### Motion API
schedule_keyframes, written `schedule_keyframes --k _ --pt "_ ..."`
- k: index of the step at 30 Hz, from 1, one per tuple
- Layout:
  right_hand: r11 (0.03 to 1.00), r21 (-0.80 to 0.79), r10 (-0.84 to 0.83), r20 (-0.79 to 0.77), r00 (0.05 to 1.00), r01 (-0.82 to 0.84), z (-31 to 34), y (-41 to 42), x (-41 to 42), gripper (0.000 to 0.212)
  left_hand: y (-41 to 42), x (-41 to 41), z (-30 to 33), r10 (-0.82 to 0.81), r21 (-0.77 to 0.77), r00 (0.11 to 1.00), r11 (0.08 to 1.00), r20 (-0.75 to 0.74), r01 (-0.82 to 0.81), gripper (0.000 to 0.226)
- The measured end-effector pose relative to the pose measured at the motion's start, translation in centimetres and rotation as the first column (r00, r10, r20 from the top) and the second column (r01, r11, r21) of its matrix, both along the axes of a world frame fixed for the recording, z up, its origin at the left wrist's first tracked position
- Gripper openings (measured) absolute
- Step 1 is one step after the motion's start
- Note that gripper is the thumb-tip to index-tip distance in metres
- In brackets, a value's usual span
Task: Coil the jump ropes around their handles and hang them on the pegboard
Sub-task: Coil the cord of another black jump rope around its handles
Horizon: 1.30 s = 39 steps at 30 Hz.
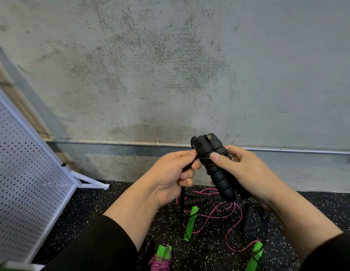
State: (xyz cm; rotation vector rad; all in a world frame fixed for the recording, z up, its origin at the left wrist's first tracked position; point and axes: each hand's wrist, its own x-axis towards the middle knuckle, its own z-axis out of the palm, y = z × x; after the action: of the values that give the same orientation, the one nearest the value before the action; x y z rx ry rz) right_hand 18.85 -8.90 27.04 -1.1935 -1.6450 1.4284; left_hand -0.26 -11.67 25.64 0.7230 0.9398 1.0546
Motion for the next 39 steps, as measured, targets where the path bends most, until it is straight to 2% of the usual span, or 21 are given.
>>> schedule_keyframes --k 3,4,6,8,11,12,14,17,19,21,23,25,30,31,33,35,36,37,38,39 --pt "0.971 -0.231 0.012 -0.188 0.982 -0.056 0.2 -0.3 -0.3 0.037 0.0 0.0 -0.2 0.015 0.003 1.0 1.0 0.021 -0.015 0.017" --pt "0.947 -0.306 0.032 -0.223 0.974 -0.101 0.2 -0.5 -0.4 0.039 0.0 0.0 -0.2 0.018 0.004 1.0 1.0 0.015 -0.018 0.018" --pt "0.929 -0.349 0.046 -0.213 0.976 -0.12 0.4 -0.5 -0.4 0.036 0.0 0.0 -0.2 0.017 0.001 1.0 1.0 -0.014 -0.017 0.02" --pt "0.958 -0.278 0.03 -0.16 0.987 -0.074 0.3 -0.1 -0.2 0.029 0.0 0.1 -0.3 0.019 -0.018 0.998 1.0 -0.066 -0.02 0.018" --pt "0.997 0.083 -0.019 0.166 0.986 0.006 0.2 0.8 0.2 0.015 -0.1 0.4 -0.6 0.011 -0.09 0.986 0.996 -0.167 -0.027 0.021" --pt "0.982 0.187 -0.06 0.261 0.964 0.011 -0.1 1.1 0.2 0.015 -0.1 0.5 -0.7 0.001 -0.115 0.979 0.993 -0.203 -0.025 0.028" --pt "0.955 0.296 -0.146 0.37 0.917 0.033 -0.8 1.3 0.1 0.022 -0.1 0.8 -0.9 -0.016 -0.15 0.962 0.988 -0.272 -0.026 0.036" --pt "0.914 0.405 -0.251 0.512 0.821 0.027 -1.6 1.1 0.0 0.036 -0.1 1.3 -0.8 -0.009 -0.158 0.946 0.987 -0.323 -0.044 0.032" --pt "0.867 0.496 -0.31 0.6 0.737 -0.039 -1.7 0.7 -0.2 0.042 -0.1 1.5 -0.6 -0.011 -0.156 0.957 0.987 -0.289 -0.036 0.026" --pt "0.828 0.546 -0.333 0.661 0.673 -0.127 -1.5 0.3 -0.5 0.047 -0.2 1.4 -0.6 -0.038 -0.176 0.969 0.984 -0.243 -0.005 0.034" --pt "0.81 0.55 -0.299 0.684 0.665 -0.201 -1.5 0.0 -0.8 0.052 -0.2 1.2 -0.6 -0.057 -0.19 0.972 0.982 -0.226 0.013 0.052" --pt "0.803 0.53 -0.245 0.713 0.657 -0.275 -1.5 0.0 -0.9 0.061 -0.4 1.2 -0.8 -0.053 -0.188 0.969 0.982 -0.241 0.007 0.06" --pt "0.77 0.459 -0.158 0.811 0.564 -0.444 -1.8 -0.4 -1.5 0.084 -0.5 1.7 -1.3 0.06 -0.17 0.969 0.98 -0.239 -0.103 0.05" --pt "0.784 0.433 -0.115 0.806 0.581 -0.446 -1.8 -0.3 -1.4 0.087 -0.4 1.7 -1.4 0.088 -0.161 0.971 0.979 -0.224 -0.125 0.047" --pt "0.859 0.354 0.012 0.708 0.706 -0.369 -1.3 -0.2 -1.2 0.089 -0.2 1.6 -1.3 0.131 -0.137 0.974 0.978 -0.186 -0.157 0.041" --pt "0.94 0.277 0.03 0.516 0.856 -0.2 -0.6 0.3 -0.5 0.081 0.1 1.4 -1.0 0.15 -0.112 0.978 0.98 -0.142 -0.166 0.038" --pt "0.978 0.185 0.013 0.398 0.917 -0.095 -0.2 0.4 -0.1 0.074 0.1 1.3 -0.8 0.159 -0.104 0.98 0.98 -0.118 -0.171 0.038" --pt "0.999 0.027 0.016 0.244 0.97 -0.023 0.2 0.5 0.3 0.067 0.2 1.3 -0.7 0.167 -0.097 0.981 0.98 -0.095 -0.176 0.04" --pt "0.984 -0.178 0.04 0.065 0.997 -0.028 0.4 0.5 0.5 0.065 0.3 1.2 -0.5 0.172 -0.089 0.982 0.98 -0.078 -0.179 0.04" --pt "0.925 -0.368 0.057 -0.107 0.993 -0.093 0.6 0.3 0.7 0.062 0.3 1.0 -0.4 0.174 -0.078 0.982 0.981 -0.068 -0.18 0.04"
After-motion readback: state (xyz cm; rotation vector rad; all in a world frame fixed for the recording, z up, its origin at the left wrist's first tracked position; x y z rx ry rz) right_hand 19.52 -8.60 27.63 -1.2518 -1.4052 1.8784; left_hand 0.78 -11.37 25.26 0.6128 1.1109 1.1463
